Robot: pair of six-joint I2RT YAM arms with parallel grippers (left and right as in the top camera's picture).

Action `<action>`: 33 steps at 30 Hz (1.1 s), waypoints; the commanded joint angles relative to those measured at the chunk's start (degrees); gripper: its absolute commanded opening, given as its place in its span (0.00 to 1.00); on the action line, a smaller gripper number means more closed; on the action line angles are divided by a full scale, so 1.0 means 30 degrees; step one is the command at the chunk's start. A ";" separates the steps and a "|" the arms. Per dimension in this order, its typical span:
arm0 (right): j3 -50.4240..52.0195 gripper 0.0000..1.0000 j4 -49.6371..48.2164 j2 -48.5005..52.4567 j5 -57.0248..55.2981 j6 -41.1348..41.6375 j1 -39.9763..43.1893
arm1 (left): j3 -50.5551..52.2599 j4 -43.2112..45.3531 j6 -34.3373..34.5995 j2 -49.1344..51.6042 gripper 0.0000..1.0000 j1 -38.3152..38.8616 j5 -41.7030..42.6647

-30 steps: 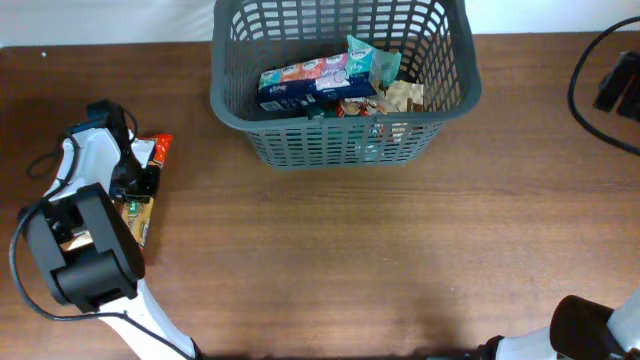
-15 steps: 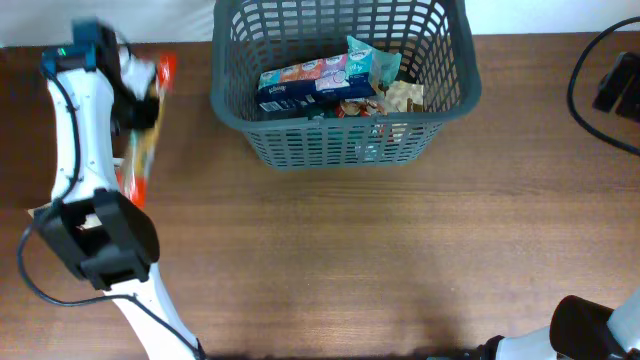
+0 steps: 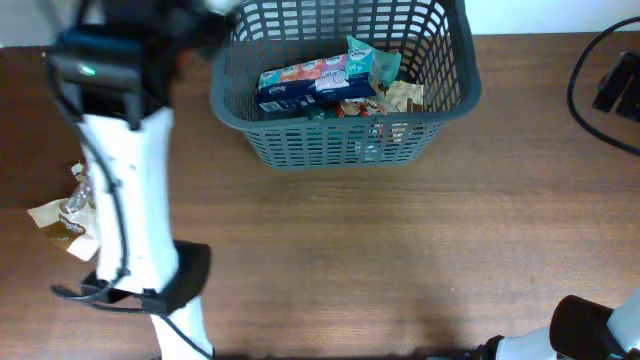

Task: Pack container
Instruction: 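Carry the spaghetti pack into the basket and release it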

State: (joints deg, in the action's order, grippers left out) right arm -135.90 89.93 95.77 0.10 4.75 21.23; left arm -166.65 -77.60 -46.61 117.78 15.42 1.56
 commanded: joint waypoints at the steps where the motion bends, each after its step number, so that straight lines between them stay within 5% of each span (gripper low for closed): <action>1: 0.0007 0.99 -0.0036 0.0058 0.0051 0.0146 0.0058 | 0.0386 0.0794 -0.5442 0.0182 0.02 0.2433 0.0561; 12: 0.0007 0.99 -0.0036 0.0058 0.0051 0.0146 0.0058 | 0.3585 0.1588 -0.5333 0.4211 0.02 0.3402 0.0561; 13: 0.0007 0.99 -0.0036 0.0058 0.0051 0.0146 0.0058 | 0.3687 0.1588 -0.5275 0.4626 0.11 0.3402 0.0561; 15: 0.0015 0.99 -0.0036 0.0058 0.0051 0.0146 0.0058 | 0.3716 0.1559 -0.4641 0.5748 0.49 0.3439 0.0561; 18: 0.0007 0.99 -0.0036 0.0058 0.0051 0.0146 0.0058 | 0.3716 0.1574 -0.3657 0.6331 0.51 0.3439 0.0546; 21: 0.0007 0.99 -0.0036 0.0058 0.0051 0.0146 0.0058 | 0.3694 0.1574 -0.2703 0.6324 0.80 0.3468 -0.0299; 27: 0.0007 0.99 -0.0036 0.0058 0.0051 0.0146 0.0058 | 0.3526 0.1494 -0.0525 0.4896 0.95 0.3461 -0.4437; 33: 0.0007 0.99 -0.0036 0.0058 0.0051 0.0146 0.0058 | 0.3679 0.0481 -0.0291 0.1501 0.96 0.2390 -0.4619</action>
State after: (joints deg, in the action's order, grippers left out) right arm -135.90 89.95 95.81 0.12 4.71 21.23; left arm -154.93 -75.53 -49.84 132.00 25.30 -9.76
